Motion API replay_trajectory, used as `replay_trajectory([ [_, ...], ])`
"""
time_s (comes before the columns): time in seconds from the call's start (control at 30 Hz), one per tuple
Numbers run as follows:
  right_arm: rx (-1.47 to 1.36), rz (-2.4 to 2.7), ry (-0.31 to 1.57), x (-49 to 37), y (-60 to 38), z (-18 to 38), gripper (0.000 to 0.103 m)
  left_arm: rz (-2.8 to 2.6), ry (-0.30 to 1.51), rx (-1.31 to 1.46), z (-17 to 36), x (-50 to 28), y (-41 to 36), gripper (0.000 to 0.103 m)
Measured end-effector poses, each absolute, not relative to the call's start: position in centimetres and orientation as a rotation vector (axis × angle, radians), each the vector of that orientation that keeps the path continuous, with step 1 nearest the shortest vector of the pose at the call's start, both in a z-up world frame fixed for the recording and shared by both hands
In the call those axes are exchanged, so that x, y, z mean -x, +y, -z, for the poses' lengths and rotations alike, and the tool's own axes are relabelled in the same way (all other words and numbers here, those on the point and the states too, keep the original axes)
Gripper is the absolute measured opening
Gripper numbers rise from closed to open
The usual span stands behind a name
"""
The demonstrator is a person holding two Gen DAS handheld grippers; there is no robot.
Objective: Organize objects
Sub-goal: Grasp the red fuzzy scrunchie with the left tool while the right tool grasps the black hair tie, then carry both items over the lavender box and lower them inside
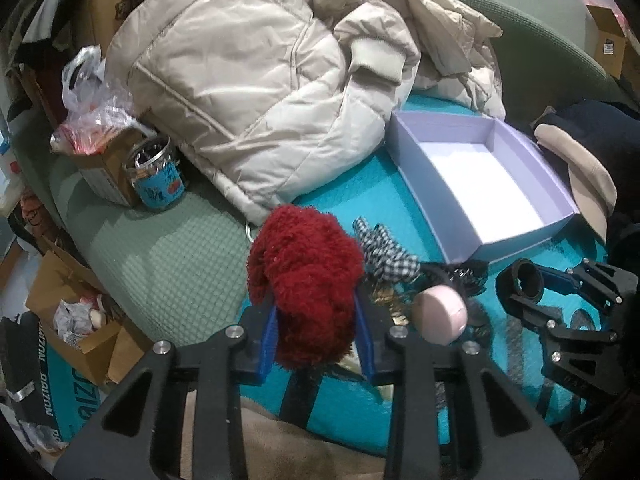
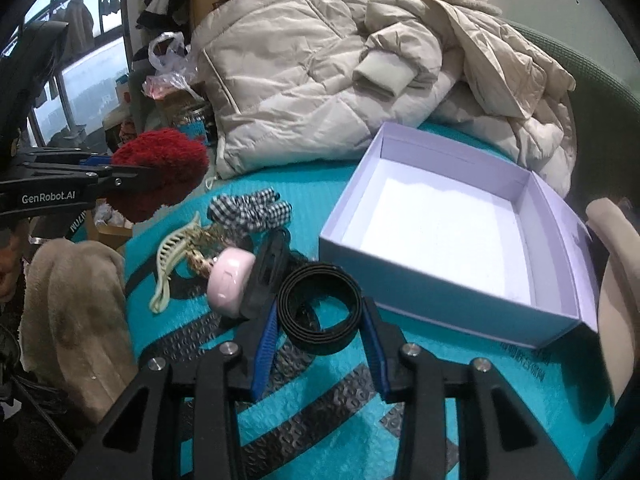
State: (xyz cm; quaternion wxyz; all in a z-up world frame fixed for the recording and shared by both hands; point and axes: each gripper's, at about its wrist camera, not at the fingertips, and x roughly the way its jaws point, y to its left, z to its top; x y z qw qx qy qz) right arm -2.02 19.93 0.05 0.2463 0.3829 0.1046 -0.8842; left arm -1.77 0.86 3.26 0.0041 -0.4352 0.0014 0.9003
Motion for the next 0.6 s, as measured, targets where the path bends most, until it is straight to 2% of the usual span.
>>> replay_trajectory([
  [0.6,-0.926,2.474,0.300,3.5,22.7,-5.4,0.040,-2.791,-0.010,1.277,-6.8,3.5,5.4,0.031],
])
